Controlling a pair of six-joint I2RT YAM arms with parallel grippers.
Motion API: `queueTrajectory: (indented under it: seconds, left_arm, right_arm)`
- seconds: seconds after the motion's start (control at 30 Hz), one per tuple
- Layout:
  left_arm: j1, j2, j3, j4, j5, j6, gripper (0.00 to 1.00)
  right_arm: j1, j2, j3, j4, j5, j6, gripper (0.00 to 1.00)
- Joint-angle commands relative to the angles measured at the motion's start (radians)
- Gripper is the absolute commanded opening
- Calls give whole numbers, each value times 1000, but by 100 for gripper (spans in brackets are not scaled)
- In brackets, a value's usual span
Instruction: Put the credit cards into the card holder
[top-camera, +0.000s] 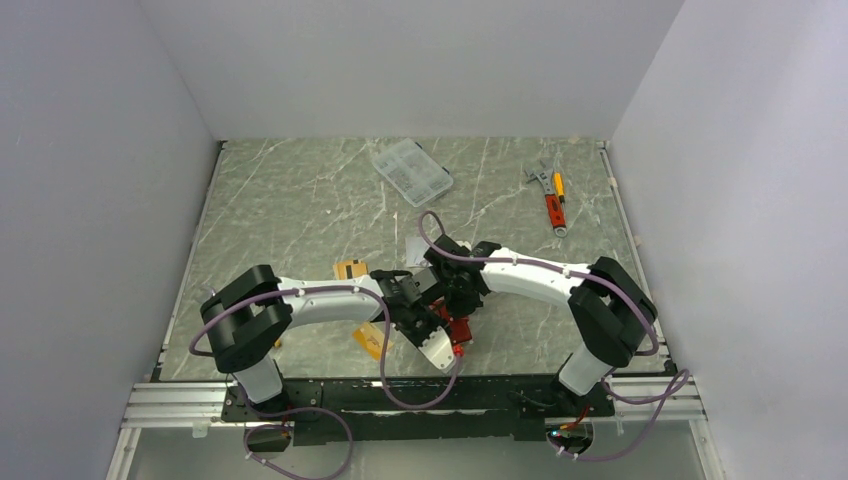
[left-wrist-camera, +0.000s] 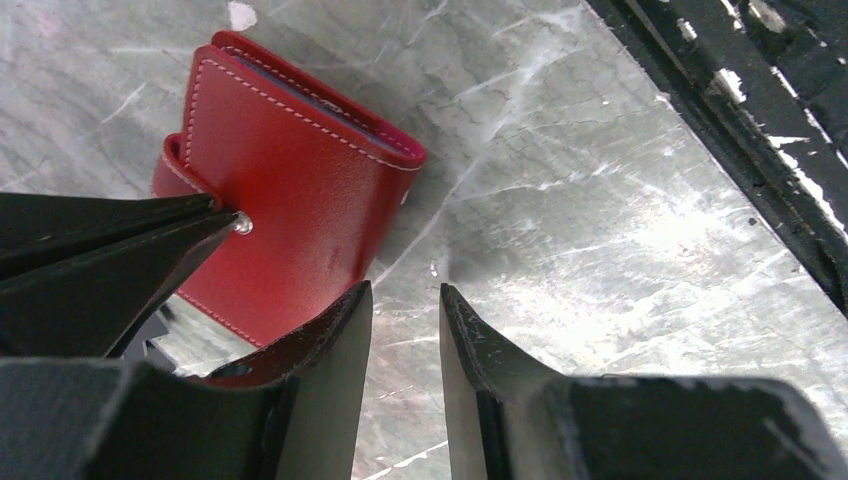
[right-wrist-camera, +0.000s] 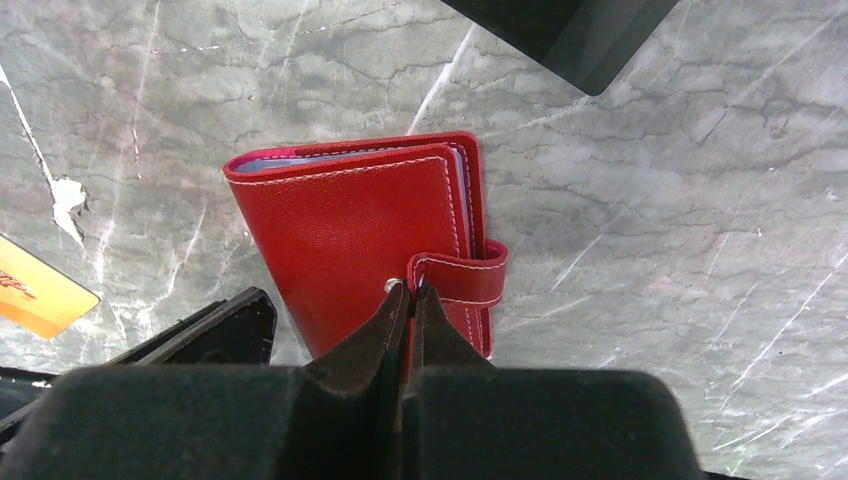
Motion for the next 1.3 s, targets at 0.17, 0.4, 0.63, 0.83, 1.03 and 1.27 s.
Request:
queueTrajectory:
  seconds: [0.17, 0.4, 0.63, 0.83, 1.03, 1.27]
  left_arm:
    - [15, -9, 60, 109, -4, 34, 37]
    - [15, 59, 73, 115, -20, 71, 38]
    - [16, 84, 72, 100, -30, 88, 37]
    - [15, 90, 80, 71, -20, 92, 35]
    - [16, 90, 76, 65, -18, 91, 35]
    - [16, 83, 68, 66, -15, 89, 35]
  right_arm:
    - [-7, -21, -58, 31, -35, -16, 0]
    - [-27, -63, -73, 34, -62, -20, 0]
    - [-31, -101, -70, 29, -86, -29, 0]
    - [-30, -96, -51, 32, -127, -43, 0]
    - [-31, -81, -58, 33, -135, -46, 0]
    - [-31, -63, -41, 59, -170, -53, 0]
